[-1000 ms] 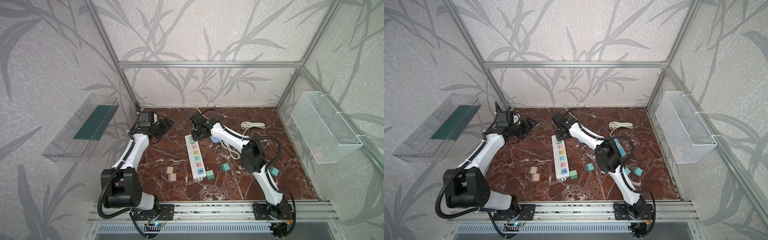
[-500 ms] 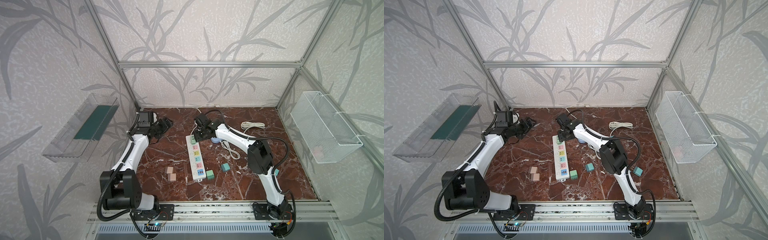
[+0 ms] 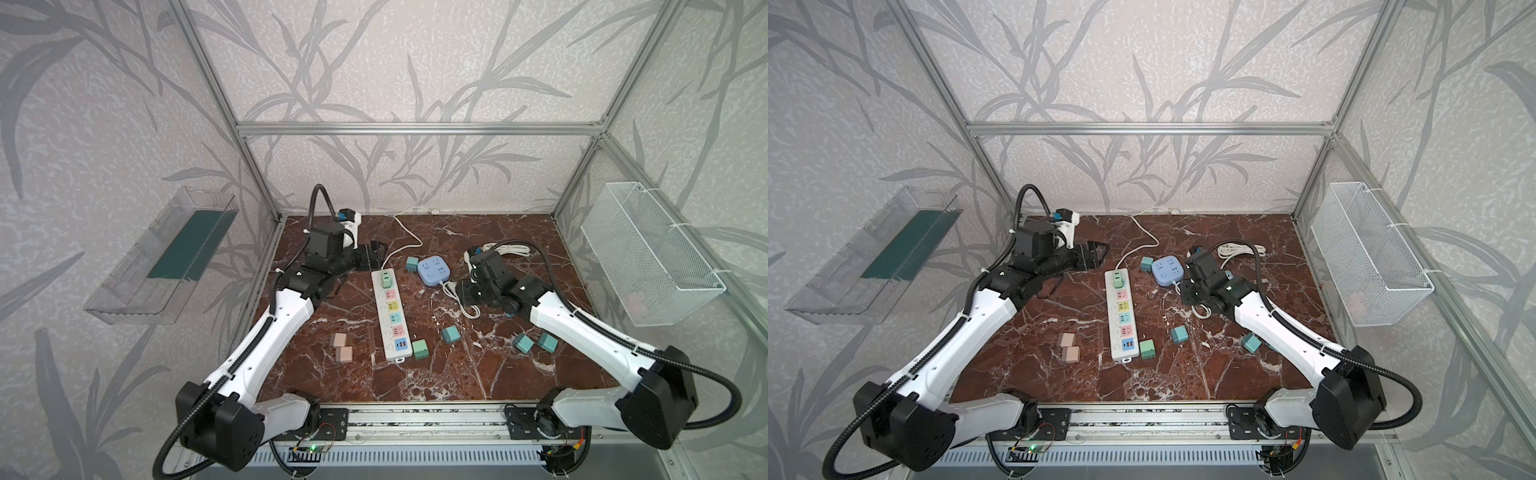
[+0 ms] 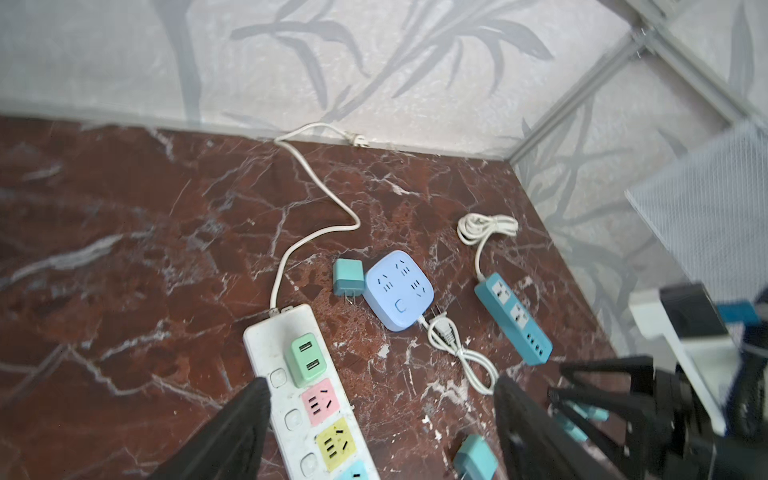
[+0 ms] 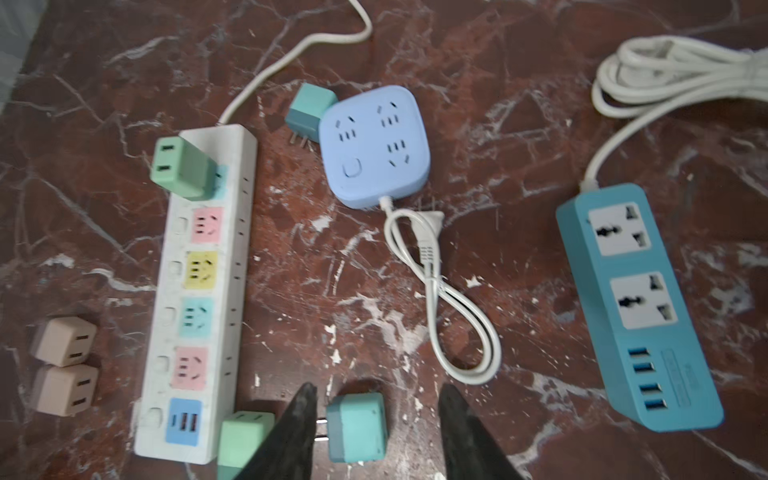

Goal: Insert the plug
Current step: 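Open the right gripper and lift away from the plugged charger, then grasp a teal plug adapter with the left gripper while the right grasps another adapter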

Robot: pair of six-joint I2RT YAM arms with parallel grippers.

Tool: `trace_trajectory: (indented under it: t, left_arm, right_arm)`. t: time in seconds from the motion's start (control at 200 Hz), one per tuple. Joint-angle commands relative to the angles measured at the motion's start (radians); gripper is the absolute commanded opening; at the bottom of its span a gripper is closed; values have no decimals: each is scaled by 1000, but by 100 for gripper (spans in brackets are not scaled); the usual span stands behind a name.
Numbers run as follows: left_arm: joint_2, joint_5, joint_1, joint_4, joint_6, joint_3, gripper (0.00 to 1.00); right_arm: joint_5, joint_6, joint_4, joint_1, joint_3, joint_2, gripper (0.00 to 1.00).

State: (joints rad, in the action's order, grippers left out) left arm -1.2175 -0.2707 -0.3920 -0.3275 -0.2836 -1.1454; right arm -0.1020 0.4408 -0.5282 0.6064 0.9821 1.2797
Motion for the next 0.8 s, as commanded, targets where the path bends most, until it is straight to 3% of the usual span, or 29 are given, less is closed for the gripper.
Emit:
trace_trajectory:
  t: [0.0, 0.06, 0.19, 0.32, 0.495, 0.595, 0.795]
  left_arm:
    - [-14, 62, -138, 5, 335, 31, 79]
    - [-29, 108, -210, 41, 406, 73, 74]
    - [-71, 101, -303, -17, 425, 56, 80]
    - [-173, 152, -418, -158, 462, -18, 81]
    - [-321, 268, -577, -137, 479, 6, 87]
    - [-408, 260, -614, -122, 478, -9, 87]
    - [-599, 286, -613, -217, 456, -176, 92]
  right_arm:
    - [0, 32, 22, -79, -118, -112, 46]
    - [75, 61, 48, -164, -171, -136, 48]
    - [148, 63, 79, -282, -235, -168, 55]
    - [148, 82, 126, -336, -307, -220, 60]
    - [192, 121, 181, -400, -395, -325, 64]
    - [200, 111, 174, -404, -400, -329, 67]
    - [247, 112, 222, -408, -425, -327, 69]
